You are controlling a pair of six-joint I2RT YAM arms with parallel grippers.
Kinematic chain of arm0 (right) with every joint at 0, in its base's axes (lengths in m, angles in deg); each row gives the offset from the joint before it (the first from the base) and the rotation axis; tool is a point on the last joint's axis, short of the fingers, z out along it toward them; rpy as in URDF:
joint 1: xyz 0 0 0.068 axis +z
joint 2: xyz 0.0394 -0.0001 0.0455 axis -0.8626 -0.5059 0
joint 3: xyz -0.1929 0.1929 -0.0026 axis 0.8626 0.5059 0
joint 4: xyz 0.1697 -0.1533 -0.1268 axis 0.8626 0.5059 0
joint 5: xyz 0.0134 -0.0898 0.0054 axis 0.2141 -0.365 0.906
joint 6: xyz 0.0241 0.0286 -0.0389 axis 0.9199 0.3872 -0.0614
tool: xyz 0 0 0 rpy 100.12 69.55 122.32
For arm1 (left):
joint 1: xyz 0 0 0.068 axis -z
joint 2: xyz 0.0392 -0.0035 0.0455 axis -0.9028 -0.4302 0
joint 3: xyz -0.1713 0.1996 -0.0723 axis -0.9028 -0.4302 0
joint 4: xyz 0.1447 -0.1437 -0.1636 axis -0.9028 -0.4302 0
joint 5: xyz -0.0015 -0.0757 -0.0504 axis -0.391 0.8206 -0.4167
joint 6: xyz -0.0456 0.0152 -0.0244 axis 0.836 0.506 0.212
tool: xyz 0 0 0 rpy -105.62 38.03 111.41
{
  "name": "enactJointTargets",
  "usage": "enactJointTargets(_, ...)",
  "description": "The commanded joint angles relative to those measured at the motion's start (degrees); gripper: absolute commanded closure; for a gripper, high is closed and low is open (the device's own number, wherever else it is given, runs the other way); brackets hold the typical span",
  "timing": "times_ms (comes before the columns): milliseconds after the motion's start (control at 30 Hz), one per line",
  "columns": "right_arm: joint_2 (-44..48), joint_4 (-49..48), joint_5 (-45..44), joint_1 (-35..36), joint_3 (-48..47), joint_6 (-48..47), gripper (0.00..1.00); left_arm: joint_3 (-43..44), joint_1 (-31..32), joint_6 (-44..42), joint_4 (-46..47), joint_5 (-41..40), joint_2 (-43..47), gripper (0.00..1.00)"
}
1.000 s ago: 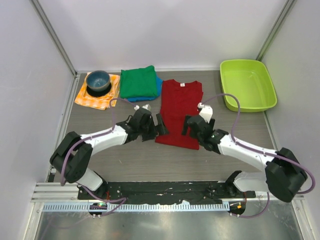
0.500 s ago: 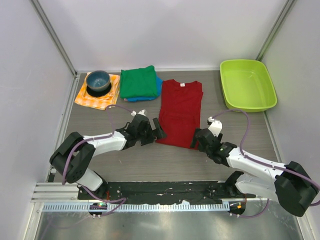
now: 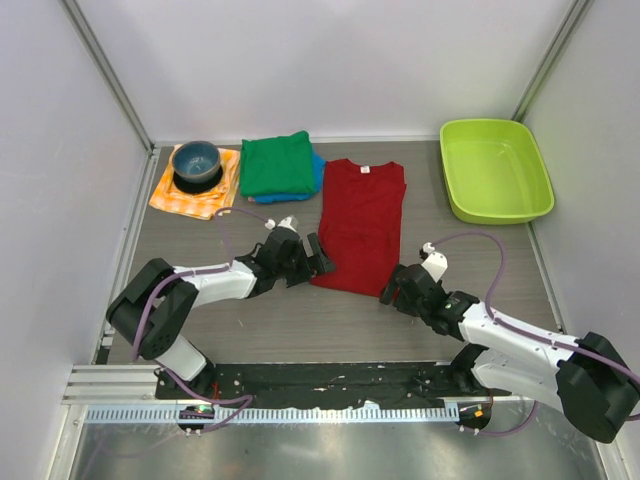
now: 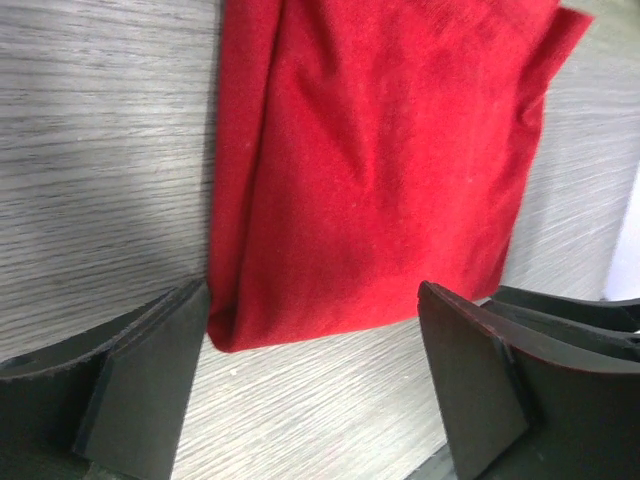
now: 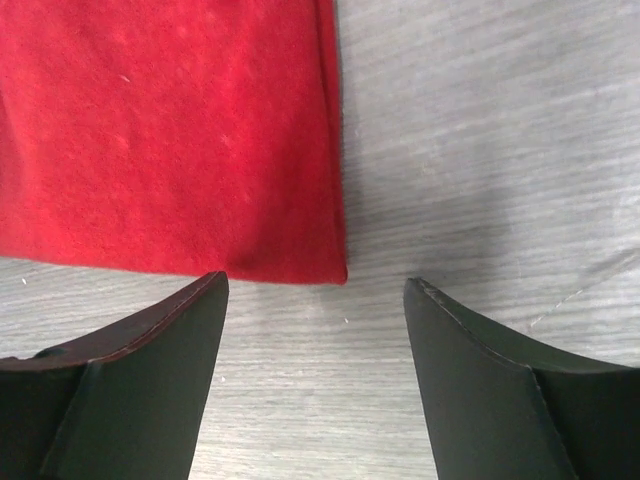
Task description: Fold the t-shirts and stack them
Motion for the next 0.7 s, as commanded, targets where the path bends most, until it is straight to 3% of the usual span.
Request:
enactJointTargets(0,0.94,-2.12,2.89,0.19,2.01,4.11,0.24,-1.45,0.05,-1.11,-4.29,0.4,-1.34,0.17)
enactJointTargets(167,0.42,-3.26,0.61,0.19,3.41,4.12,0.3,-2.15,-0.22,-1.29,-3.41,0.75,-2.48,0.32)
enactJointTargets(433,-1.25,-3.71,-3.79,0.01,3.33,3.15,0.36,-3.29,-0.75,-0.76,0.63,2.25,-5.65,0.41)
enactJointTargets(467,-1.17,-3.8,-4.4,0.01,3.24,2.97,0.37,-3.29,-0.92,-0.68,0.63,2.08,-5.74,0.49)
enactJointTargets(667,-3.09,-4.23,-6.43,-1.04,2.36,2.36,0.46,-3.29,-1.01,-0.85,0.19,2.6,-5.04,0.59)
